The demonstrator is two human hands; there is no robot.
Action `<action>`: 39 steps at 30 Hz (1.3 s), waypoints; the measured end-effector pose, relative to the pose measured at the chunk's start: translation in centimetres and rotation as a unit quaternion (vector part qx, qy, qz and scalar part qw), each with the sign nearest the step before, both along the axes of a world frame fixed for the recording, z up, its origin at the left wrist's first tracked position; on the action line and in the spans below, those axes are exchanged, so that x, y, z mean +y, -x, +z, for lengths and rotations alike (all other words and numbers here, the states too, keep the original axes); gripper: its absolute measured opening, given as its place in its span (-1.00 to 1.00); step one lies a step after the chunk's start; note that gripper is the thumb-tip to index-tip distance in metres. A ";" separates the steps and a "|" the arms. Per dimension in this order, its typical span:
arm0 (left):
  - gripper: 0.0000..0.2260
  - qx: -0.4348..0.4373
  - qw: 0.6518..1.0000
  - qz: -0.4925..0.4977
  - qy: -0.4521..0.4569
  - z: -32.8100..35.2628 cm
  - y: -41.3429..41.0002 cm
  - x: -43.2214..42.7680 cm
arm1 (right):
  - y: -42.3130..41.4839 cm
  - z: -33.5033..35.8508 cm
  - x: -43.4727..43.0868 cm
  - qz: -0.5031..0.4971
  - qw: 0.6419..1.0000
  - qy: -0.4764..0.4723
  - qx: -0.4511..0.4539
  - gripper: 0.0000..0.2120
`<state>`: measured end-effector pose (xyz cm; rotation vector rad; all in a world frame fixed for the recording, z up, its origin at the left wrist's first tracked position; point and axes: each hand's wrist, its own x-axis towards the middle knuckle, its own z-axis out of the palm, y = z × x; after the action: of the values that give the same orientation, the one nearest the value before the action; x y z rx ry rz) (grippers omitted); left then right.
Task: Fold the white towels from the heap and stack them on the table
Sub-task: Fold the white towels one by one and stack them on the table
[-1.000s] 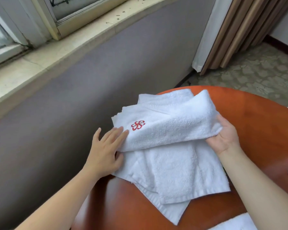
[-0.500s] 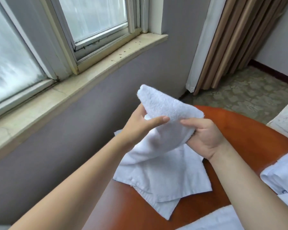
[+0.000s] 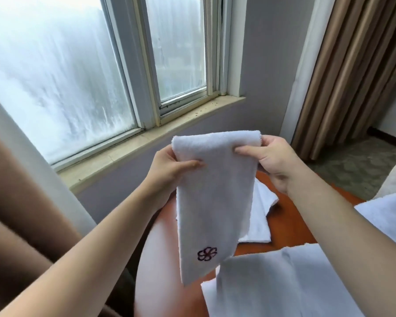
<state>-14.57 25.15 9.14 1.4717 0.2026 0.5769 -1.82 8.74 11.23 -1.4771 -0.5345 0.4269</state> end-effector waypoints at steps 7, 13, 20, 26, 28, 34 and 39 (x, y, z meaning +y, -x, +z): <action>-0.84 -0.048 0.977 0.208 -0.023 0.8 6.9 -4.4 | 5.1 1.0 -2.3 -0.002 0.999 -0.020 -0.036 -0.73; -0.85 -0.102 0.964 0.242 -0.048 2.2 10.5 -5.3 | 8.6 2.5 -2.0 0.109 0.988 -0.103 -0.023 -0.89; -0.68 -0.143 0.961 0.229 -0.058 3.9 12.9 -4.5 | 11.4 3.2 0.8 0.140 0.984 -0.097 -0.047 -0.63; -0.73 -0.107 0.966 0.215 -0.099 3.2 15.7 -2.2 | 12.4 3.0 2.7 0.166 0.983 -0.078 -0.012 -0.82; -0.71 -0.106 0.957 0.227 -0.144 3.1 16.2 -1.9 | 12.8 3.1 3.1 0.180 0.981 -0.074 0.007 -0.75; -0.67 -0.121 0.961 0.204 -0.144 3.8 17.6 -1.8 | 12.8 3.9 2.5 0.235 0.970 -0.064 -0.014 -0.56; -0.70 -0.006 0.991 0.133 -0.007 4.7 17.5 -1.6 | 12.9 4.5 1.8 0.285 0.956 -0.023 0.061 -0.70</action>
<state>-32.11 23.55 13.85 1.4640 0.3897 0.8028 -14.67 10.58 15.75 -1.2260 -0.8664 0.9444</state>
